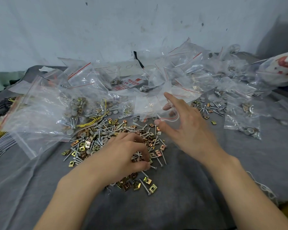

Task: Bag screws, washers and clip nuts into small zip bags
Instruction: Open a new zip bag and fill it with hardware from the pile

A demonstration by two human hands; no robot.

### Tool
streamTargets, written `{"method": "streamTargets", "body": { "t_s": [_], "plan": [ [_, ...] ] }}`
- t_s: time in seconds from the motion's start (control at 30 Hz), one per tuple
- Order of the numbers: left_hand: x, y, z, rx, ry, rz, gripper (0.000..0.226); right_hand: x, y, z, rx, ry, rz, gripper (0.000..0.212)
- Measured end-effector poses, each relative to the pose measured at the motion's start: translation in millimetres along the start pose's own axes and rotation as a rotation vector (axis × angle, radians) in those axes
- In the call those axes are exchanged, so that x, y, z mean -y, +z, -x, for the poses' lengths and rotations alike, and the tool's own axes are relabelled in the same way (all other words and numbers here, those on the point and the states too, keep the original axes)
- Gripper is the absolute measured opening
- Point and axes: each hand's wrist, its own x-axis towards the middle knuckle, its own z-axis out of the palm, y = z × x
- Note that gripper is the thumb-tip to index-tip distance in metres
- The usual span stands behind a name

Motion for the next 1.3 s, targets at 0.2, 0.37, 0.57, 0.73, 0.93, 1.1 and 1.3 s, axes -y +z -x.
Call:
{"method": "streamTargets", "body": {
  "t_s": [0.2,0.37,0.57,0.73,0.93,1.1,1.3],
  "plan": [
    [2.8,5.9,3.9,0.002,0.041,-0.062,0.022,2.9,0.7,-0.5,0.034,0.002,-0.010,0.071],
    [8.2,4.4,2.1,-0.162,0.070,0.128,0.017,0.8,4.6,-0.4,0.053,-0.005,-0.010,0.071],
    [1.0,-11.9,-10.8,-0.682,0.003,0.517,0.002,-0.3,10.5,-0.9,0.050,-0.026,0.011,0.073],
    [-16.9,-19.7,-25.6,-0.798,0.073,0.628,0.014,0.6,10.4,-0.5,0.019,-0.027,0.017,0.074],
    [-30.7,-16.2,-38.3,-0.760,0.130,0.523,0.024,3.7,8.9,1.4,0.029,-0.019,-0.002,0.072],
    [-20.9,-16.5,-36.3,-0.793,0.082,0.544,0.025,3.0,7.4,-0.2,0.005,-0.013,0.016,0.074],
    [-4.2,-7.6,-23.6,-0.648,0.010,0.428,0.027,0.9,6.0,-0.8,-0.017,-0.002,0.007,0.069]
  ]
}}
